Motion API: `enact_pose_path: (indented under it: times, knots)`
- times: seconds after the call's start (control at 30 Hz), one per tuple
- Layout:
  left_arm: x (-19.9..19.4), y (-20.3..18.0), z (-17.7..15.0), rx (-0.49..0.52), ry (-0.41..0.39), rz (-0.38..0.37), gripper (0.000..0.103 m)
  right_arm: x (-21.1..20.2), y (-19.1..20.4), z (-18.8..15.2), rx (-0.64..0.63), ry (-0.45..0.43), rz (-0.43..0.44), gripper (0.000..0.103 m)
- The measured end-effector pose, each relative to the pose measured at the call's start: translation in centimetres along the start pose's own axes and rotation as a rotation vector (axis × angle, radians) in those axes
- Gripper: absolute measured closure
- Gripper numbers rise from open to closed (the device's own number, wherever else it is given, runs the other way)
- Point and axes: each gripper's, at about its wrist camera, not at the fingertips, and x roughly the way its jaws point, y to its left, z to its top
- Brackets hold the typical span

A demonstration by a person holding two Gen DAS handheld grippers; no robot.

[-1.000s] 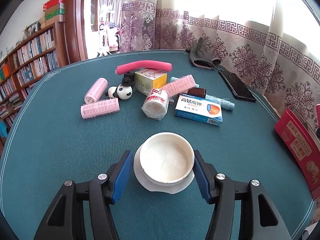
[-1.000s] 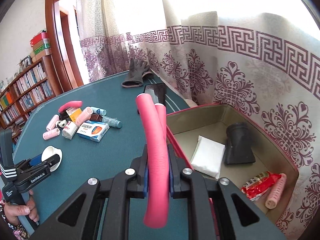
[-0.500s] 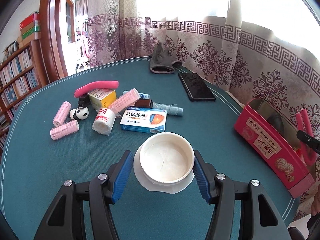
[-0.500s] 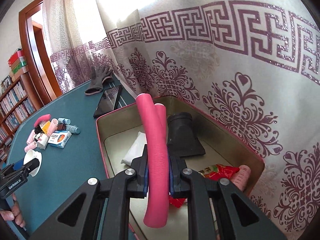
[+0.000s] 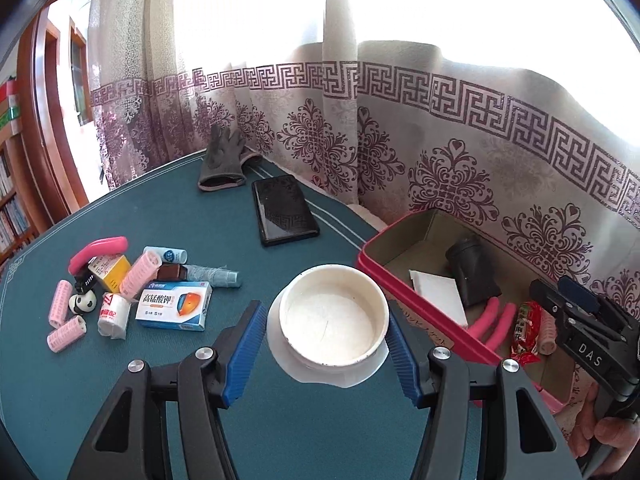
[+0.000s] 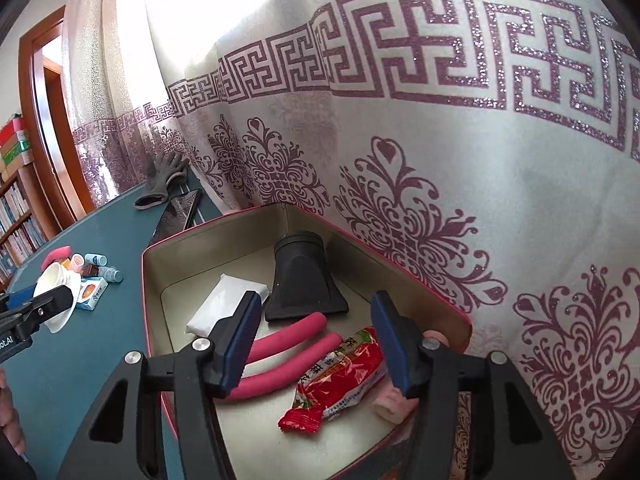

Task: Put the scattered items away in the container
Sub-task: 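Carry the cup and foam tube into the red tin and open both tools, then move both open tools back to the cluttered pile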

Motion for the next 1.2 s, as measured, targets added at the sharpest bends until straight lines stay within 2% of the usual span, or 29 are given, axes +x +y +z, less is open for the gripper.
enact_pose_path:
  times: [0.13,0.4,0.47,0.5,0.53,0.73,0.97,1.0,1.07,1.2]
  knots:
    - [0.6,-3.3,1.6,0.062,-0.018,-0.051,0.042,0.0,-0.2,0.0,0.004,-0.002,0.014,0.035]
    - [3.5,-7.7,3.2,0.097,0.014,-0.179,0.041,0.0,-0.1,-0.5,0.0,-0.011,0.001,0.025]
    - [3.9,-7.9,3.1,0.093,0.01,-0.197,0.028,0.1,-0.2,-0.6,0.002,-0.007,0.0,0.025]
    - [3.8,-7.8,3.0,0.088,-0.006,-0.192,0.016,0.2,-0.4,-0.6,0.003,-0.005,-0.003,0.024]
    - [3.7,-7.6,2.9,0.082,-0.028,-0.187,0.015,0.2,-0.5,-0.7,0.007,-0.002,-0.006,0.024]
    - [3.5,-5.3,2.6,0.053,-0.045,-0.108,0.015,0.8,-0.7,-0.9,0.024,0.018,-0.016,0.024]
    - [3.5,-3.0,1.0,0.05,-0.031,-0.011,0.015,1.0,0.5,-1.3,-0.01,0.018,-0.033,0.023]
    - [3.6,-2.7,0.7,0.049,-0.027,0.001,0.014,1.1,0.7,-1.3,-0.013,0.023,-0.032,0.023]
    - [3.6,-2.0,0.2,0.037,-0.022,0.026,0.001,1.2,1.1,-1.5,-0.017,0.03,-0.028,0.023]
    - [3.5,-0.3,-0.8,0.009,-0.019,0.06,0.001,0.8,1.8,-1.6,-0.033,0.012,-0.041,0.022]
